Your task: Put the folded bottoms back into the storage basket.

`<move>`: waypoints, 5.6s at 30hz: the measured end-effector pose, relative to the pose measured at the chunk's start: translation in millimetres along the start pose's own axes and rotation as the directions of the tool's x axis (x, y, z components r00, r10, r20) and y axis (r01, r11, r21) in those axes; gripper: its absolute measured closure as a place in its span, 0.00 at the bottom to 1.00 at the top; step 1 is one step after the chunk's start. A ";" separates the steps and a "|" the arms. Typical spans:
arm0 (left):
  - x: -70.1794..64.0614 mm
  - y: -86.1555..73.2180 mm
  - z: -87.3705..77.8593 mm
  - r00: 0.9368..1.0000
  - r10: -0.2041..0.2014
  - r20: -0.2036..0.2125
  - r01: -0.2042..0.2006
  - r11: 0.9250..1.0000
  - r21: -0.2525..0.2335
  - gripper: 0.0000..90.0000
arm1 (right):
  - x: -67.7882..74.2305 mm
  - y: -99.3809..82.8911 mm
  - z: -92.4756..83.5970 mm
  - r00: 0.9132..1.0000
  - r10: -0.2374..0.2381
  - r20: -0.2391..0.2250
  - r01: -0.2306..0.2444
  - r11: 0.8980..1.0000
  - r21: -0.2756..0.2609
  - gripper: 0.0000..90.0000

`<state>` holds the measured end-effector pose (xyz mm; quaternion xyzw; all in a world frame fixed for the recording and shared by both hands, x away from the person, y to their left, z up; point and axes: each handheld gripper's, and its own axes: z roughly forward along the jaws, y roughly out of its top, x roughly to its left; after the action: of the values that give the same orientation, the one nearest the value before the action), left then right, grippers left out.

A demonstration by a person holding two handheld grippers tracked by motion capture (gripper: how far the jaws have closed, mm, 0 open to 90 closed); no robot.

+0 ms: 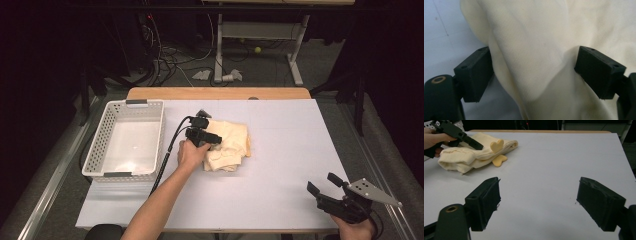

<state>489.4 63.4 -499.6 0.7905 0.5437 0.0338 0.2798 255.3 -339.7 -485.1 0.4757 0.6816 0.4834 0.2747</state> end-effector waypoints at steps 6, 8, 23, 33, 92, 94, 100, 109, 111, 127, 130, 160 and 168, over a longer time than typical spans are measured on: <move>-3.7 -0.4 -1.3 1.000 0.018 0.015 -0.018 1.000 0.009 0.27 | -0.1 0.0 0.2 1.000 0.000 0.000 0.000 1.000 0.001 0.22; -4.8 -0.6 -2.5 0.999 0.019 0.029 -0.019 1.000 0.014 0.35 | 0.1 0.0 0.2 1.000 -0.002 -0.001 0.002 1.000 0.000 0.22; -0.2 -0.8 -8.5 0.991 0.049 0.125 -0.052 0.999 0.015 0.76 | -0.6 0.3 1.1 1.000 0.000 -0.002 0.000 1.000 0.003 0.22; -0.6 -0.4 -28.7 0.979 0.100 0.179 -0.094 0.995 -0.042 0.78 | -1.5 0.1 0.7 1.000 0.004 0.000 -0.004 1.000 0.002 0.22; 3.6 -22.8 -142.8 0.950 0.222 0.220 -0.173 0.960 -0.220 0.79 | -0.5 0.2 0.7 1.000 0.002 0.001 -0.002 1.000 0.001 0.22; 4.7 -23.6 -145.6 0.950 0.222 0.222 -0.172 0.959 -0.225 0.79 | -0.5 0.2 0.8 1.000 0.003 0.000 -0.003 1.000 0.002 0.22; 6.8 -26.5 -153.9 0.949 0.222 0.225 -0.167 0.957 -0.239 0.79 | -0.3 0.2 0.7 1.000 0.004 0.001 -0.004 1.000 0.001 0.22; 10.5 -29.9 -161.7 0.950 0.222 0.218 -0.168 0.956 -0.240 0.79 | -0.6 0.3 0.9 1.000 0.002 0.000 -0.002 1.000 0.002 0.22; 11.7 -30.5 -164.1 0.949 0.219 0.225 -0.163 0.956 -0.246 0.79 | -0.5 0.3 0.9 1.000 0.004 0.000 -0.004 1.000 0.003 0.22; 22.5 -37.0 -183.2 0.954 0.206 0.219 -0.141 0.950 -0.278 0.79 | -0.7 0.2 1.0 1.000 0.007 0.002 -0.007 1.000 0.003 0.22; 24.8 -38.3 -186.6 0.955 0.203 0.218 -0.138 0.949 -0.282 0.79 | -0.7 0.2 1.0 1.000 0.008 0.002 -0.008 1.000 0.004 0.22; 56.2 -57.2 -222.9 0.971 0.142 0.194 -0.064 0.930 -0.361 0.79 | -0.6 0.3 0.9 1.000 0.008 0.004 -0.008 1.000 0.003 0.22; 65.6 -63.0 -228.2 0.976 0.119 0.184 -0.043 0.927 -0.373 0.79 | -0.5 0.3 0.7 1.000 0.007 0.005 -0.007 1.000 0.003 0.22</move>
<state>381.5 229.5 -354.3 0.7455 0.4630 0.0653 0.4750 256.2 -339.9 -485.2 0.4797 0.6799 0.4824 0.2738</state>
